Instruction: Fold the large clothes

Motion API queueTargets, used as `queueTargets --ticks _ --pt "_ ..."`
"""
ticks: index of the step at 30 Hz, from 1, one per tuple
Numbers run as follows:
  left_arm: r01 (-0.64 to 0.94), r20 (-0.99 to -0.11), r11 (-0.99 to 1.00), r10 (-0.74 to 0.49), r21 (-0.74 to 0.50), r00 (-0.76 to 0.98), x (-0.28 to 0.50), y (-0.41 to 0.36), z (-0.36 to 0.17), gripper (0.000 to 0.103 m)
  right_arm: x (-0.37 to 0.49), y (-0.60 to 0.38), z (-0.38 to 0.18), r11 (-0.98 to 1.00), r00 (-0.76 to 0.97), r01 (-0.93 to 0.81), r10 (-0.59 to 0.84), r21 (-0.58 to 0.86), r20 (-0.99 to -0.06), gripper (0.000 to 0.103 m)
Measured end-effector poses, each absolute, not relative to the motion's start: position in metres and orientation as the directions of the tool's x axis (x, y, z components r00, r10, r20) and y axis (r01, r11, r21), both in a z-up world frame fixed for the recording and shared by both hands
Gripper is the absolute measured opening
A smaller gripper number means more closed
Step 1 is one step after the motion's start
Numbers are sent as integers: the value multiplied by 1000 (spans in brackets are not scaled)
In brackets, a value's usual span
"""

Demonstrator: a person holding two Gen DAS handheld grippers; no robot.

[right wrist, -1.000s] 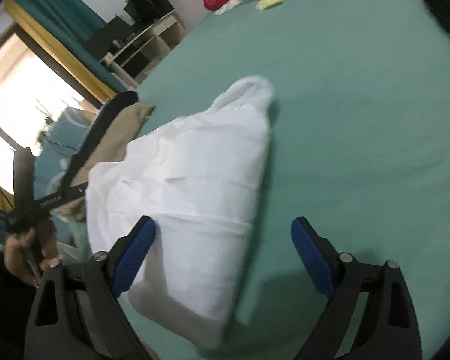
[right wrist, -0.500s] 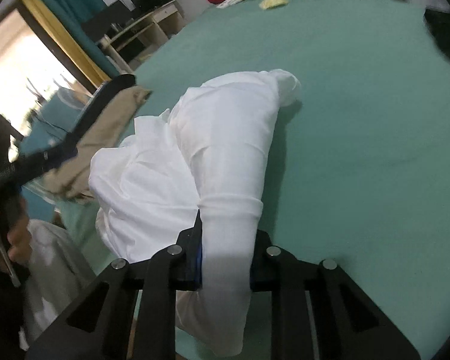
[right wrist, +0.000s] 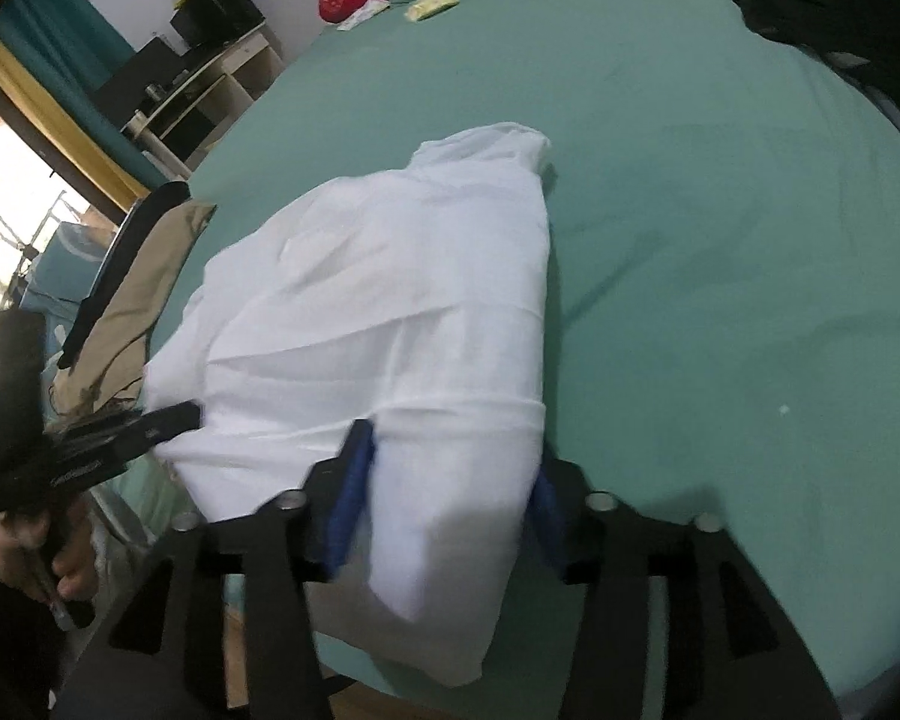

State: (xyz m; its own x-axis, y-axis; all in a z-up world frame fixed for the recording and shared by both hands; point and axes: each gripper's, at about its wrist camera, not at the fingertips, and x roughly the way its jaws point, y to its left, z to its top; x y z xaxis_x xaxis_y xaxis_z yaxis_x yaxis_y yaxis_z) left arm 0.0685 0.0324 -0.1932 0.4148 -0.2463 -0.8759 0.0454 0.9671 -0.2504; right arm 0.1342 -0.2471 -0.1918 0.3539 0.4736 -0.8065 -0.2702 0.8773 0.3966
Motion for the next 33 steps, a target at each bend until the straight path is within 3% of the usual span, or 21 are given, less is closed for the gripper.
queueTargets --ticks 1,3,10,12,14,20,27,33 --pt "36 -877 969 -235 -243 419 63 34 -191 12 134 -250 -192 880 358 -265 469 394 -807 64" --pt "12 -876 973 -211 -229 435 52 36 -186 12 134 -253 -190 882 366 -260 466 393 -806 69" --pt "-35 -867 969 -204 -246 454 42 51 -175 12 129 -252 -176 907 414 -283 409 312 -813 70" --pt "-30 -852 968 -204 -249 482 40 54 -164 18 129 -253 -175 912 419 -278 398 302 -816 70" --pt "-37 -838 968 -194 -246 510 41 53 -155 33 129 -253 -173 917 422 -274 386 291 -820 70" --pt "-29 -782 961 -207 -276 588 57 61 -134 51 131 -251 -163 923 443 -279 369 265 -817 70" --pt "-183 -841 957 -94 -223 533 85 94 -177 55 142 -254 -143 914 502 -325 385 244 -774 70" --pt "-265 -831 880 -220 -395 510 91 125 -217 64 164 -248 -167 881 445 -371 446 293 -776 69"
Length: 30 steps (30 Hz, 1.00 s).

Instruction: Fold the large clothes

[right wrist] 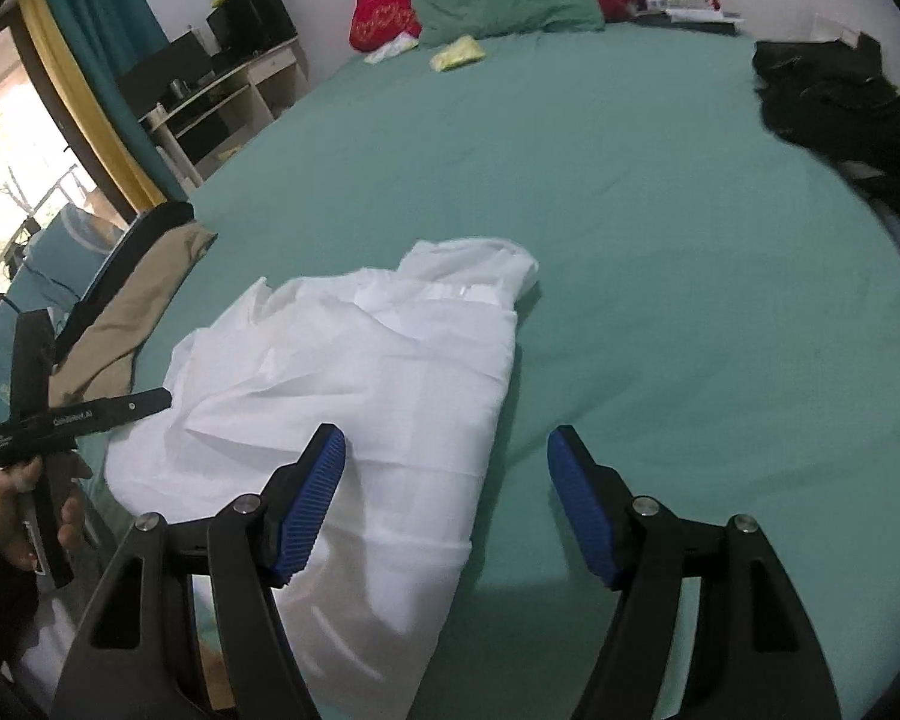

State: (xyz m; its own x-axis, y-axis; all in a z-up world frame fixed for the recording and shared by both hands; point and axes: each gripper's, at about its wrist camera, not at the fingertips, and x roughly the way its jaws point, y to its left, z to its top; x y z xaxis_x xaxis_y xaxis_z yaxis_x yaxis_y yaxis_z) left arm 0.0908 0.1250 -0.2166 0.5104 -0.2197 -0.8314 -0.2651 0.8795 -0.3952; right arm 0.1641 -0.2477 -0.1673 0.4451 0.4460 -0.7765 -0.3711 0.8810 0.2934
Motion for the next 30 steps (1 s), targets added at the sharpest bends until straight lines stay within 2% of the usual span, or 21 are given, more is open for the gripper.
queueTargets --ticks 2,6,12,16,19,22,26,30 --pt "-258 -796 849 -268 -462 542 94 129 -216 69 172 -243 -179 884 423 -361 439 296 -793 66" --pt "-130 -709 767 -495 -628 501 120 110 -228 70 182 -232 -199 886 395 -350 433 304 -810 66" --pt "84 -713 798 -575 -597 401 140 46 -220 70 183 -224 -199 890 404 -354 422 287 -811 66" --pt "87 -717 815 -551 -573 427 136 47 -212 70 178 -237 -195 889 408 -330 438 318 -801 66" --pt "67 -662 773 -582 -631 473 125 60 -207 73 175 -244 -197 891 411 -321 437 322 -800 66" --pt "95 -624 725 -645 -682 442 119 51 -208 77 181 -245 -205 887 400 -289 454 360 -797 66" --pt "131 -692 778 -611 -614 384 125 21 -211 79 182 -232 -203 897 413 -313 425 312 -805 66" --pt "134 -818 901 -432 -413 381 137 6 -211 78 174 -231 -198 886 400 -334 441 321 -803 66"
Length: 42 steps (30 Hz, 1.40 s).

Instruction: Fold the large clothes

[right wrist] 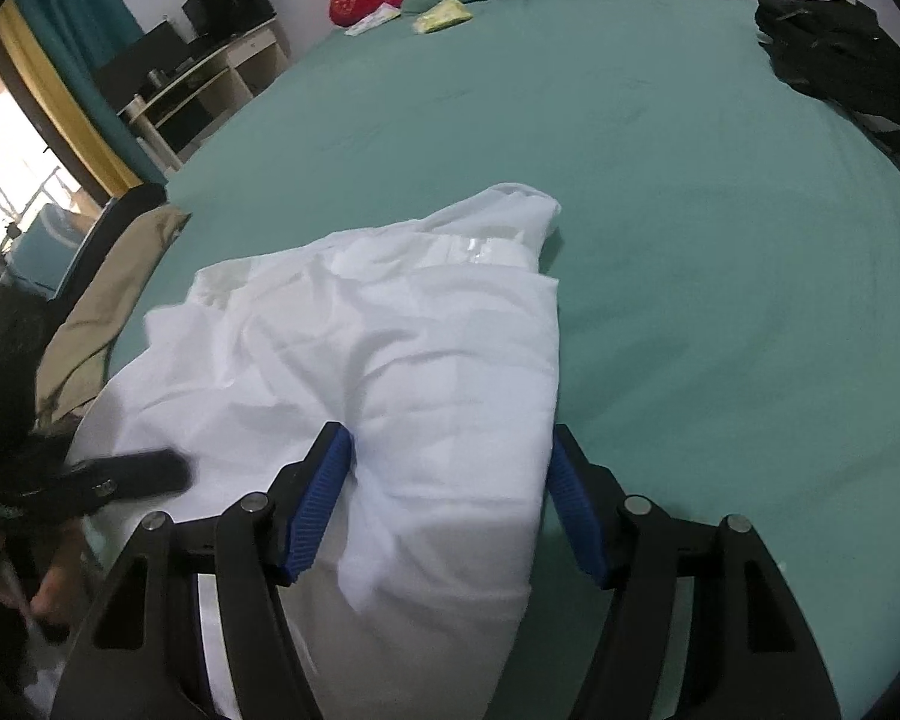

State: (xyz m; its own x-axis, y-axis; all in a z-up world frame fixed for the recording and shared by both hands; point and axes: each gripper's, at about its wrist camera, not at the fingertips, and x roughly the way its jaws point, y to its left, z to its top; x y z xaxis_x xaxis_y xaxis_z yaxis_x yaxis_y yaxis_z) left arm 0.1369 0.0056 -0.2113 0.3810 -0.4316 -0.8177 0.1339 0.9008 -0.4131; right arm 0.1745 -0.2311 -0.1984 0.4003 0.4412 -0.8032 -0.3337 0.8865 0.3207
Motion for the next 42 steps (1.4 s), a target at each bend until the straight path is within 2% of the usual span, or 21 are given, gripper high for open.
queueTargets --ticks 2,4,8,12,13,15,16,17,19,22,25,33,42 --pt "145 -832 932 -362 -333 420 139 6 -202 78 170 -240 -196 873 397 -331 473 358 -786 66" --pt "168 -838 939 -343 -300 425 137 7 -201 79 167 -249 -198 859 386 -320 504 400 -773 66" --pt "130 -820 925 -376 -356 432 145 11 -219 81 168 -250 -211 838 364 -288 543 462 -757 67" --pt "124 -828 940 -338 -317 447 140 -1 -219 81 169 -242 -215 832 368 -277 554 481 -746 67" --pt "126 -826 939 -342 -320 449 139 -2 -219 78 168 -240 -215 830 368 -277 558 485 -744 67" --pt "132 -814 930 -365 -344 452 139 -10 -219 65 166 -235 -217 819 362 -280 574 501 -735 66" --pt "136 -806 924 -379 -357 454 137 -12 -219 51 164 -231 -218 811 354 -284 584 511 -730 62" --pt "139 -799 920 -388 -367 459 135 -15 -220 44 163 -228 -218 812 356 -284 582 509 -731 61" --pt "136 -785 920 -386 -368 484 129 -15 -219 35 160 -226 -217 811 370 -282 586 513 -721 41" --pt "144 -767 916 -393 -374 508 124 -17 -212 27 159 -224 -208 809 387 -301 588 505 -710 23" --pt "158 -748 910 -405 -382 526 121 -16 -201 21 153 -215 -186 813 429 -348 580 466 -692 20" --pt "159 -667 884 -441 -440 601 114 16 -162 19 151 -190 -130 800 508 -423 598 426 -620 18" --pt "134 -591 895 -387 -425 708 122 87 -110 19 179 -124 -84 729 530 -540 683 421 -503 18"
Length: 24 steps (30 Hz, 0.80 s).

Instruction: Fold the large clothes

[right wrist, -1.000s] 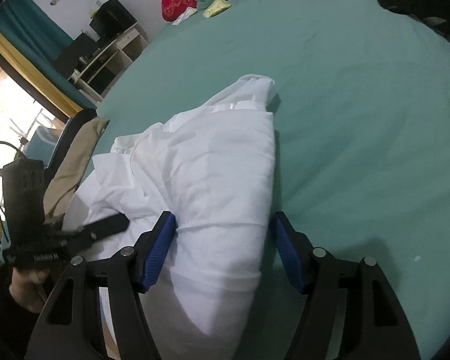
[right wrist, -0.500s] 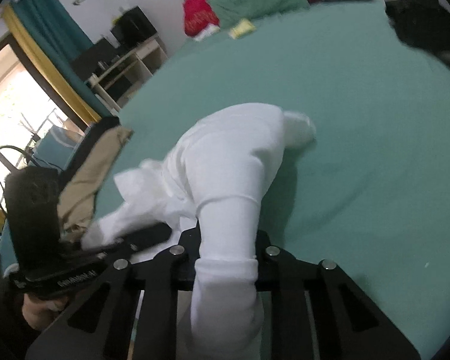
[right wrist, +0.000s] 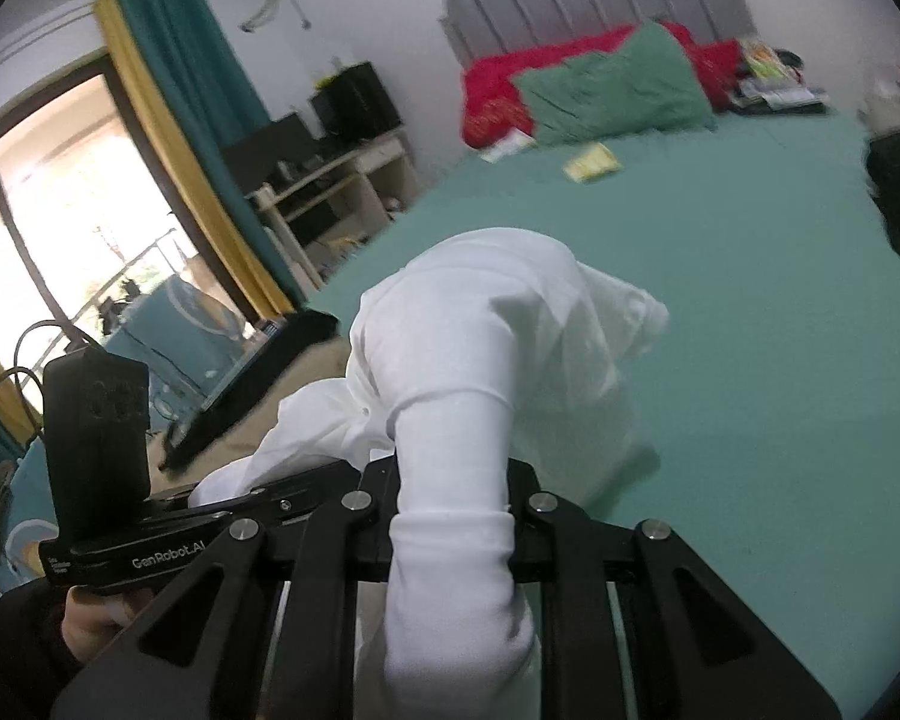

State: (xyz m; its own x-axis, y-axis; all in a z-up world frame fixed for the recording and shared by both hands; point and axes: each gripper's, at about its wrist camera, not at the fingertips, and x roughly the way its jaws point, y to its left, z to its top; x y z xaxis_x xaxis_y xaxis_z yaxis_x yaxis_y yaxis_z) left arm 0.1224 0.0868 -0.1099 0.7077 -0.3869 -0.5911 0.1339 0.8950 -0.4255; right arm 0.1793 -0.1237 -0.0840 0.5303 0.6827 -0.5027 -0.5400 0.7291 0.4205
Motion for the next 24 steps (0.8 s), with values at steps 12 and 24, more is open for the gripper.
queueTargets --ticks 12,24 --pt "65 -575 955 -227 -288 786 165 185 -70 19 229 -30 -84 620 502 -613 784 490 -365 18" --pt "-80 -812 957 -192 -280 552 234 256 -158 25 291 20 -215 654 413 -364 751 663 -515 25"
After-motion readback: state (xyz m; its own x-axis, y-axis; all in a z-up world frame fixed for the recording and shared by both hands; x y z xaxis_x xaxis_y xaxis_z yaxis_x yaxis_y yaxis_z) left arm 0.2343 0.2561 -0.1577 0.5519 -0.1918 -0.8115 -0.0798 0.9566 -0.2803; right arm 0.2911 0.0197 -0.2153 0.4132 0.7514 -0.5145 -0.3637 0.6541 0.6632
